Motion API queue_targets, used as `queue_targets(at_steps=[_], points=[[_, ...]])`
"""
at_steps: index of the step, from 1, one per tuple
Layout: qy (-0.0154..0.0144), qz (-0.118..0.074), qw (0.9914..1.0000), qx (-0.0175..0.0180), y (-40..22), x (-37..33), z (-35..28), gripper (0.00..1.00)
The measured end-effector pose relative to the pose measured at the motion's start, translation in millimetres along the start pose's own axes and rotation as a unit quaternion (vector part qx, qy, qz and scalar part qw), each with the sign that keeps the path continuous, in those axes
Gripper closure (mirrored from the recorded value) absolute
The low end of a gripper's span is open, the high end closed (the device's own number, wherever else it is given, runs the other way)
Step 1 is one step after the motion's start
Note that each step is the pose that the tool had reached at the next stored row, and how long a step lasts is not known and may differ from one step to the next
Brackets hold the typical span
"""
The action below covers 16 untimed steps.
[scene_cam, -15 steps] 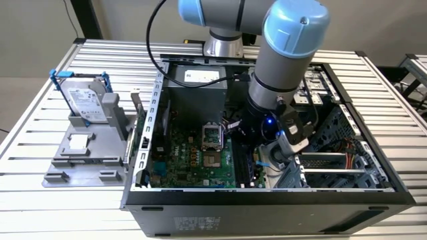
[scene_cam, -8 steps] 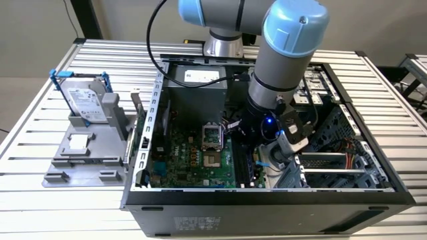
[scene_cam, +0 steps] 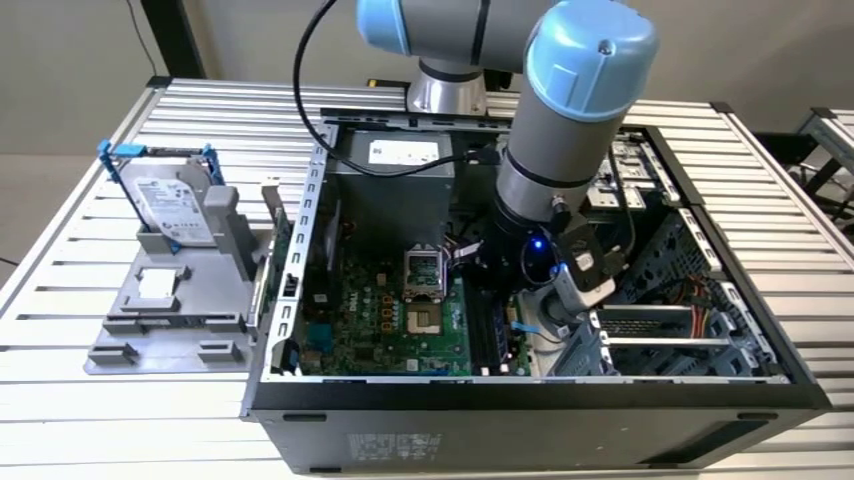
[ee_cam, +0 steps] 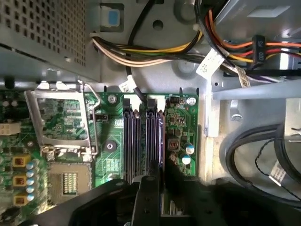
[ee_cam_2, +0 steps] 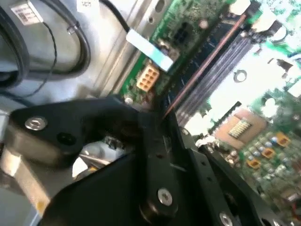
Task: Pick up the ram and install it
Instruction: 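Insert the ram into the slot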
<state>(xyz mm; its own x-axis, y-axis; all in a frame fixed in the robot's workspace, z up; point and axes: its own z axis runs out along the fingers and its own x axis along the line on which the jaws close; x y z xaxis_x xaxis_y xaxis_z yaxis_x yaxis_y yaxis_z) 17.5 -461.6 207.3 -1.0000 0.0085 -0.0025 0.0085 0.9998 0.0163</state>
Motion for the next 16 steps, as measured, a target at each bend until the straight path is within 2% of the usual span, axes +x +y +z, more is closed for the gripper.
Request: queue_targets(at_steps=[8,9,12,13,16], points=[[0.0001,0.000,1.00000,0.0002,1.0,-0.1,-36.0,0.00],[0.0000,0.000,1.00000,0.0000,1.0,-0.2,-38.4,0.00],[0.0000,0.000,1.00000,0.0000,1.1,-0.2,-38.4,0.00],[0.0000,0.000,1.00000,0.0001,1.0,-0.2,-38.5,1.00],[0.0000,0.000,1.00000,0.0002,1.0,-0.2,-38.6,1.00]])
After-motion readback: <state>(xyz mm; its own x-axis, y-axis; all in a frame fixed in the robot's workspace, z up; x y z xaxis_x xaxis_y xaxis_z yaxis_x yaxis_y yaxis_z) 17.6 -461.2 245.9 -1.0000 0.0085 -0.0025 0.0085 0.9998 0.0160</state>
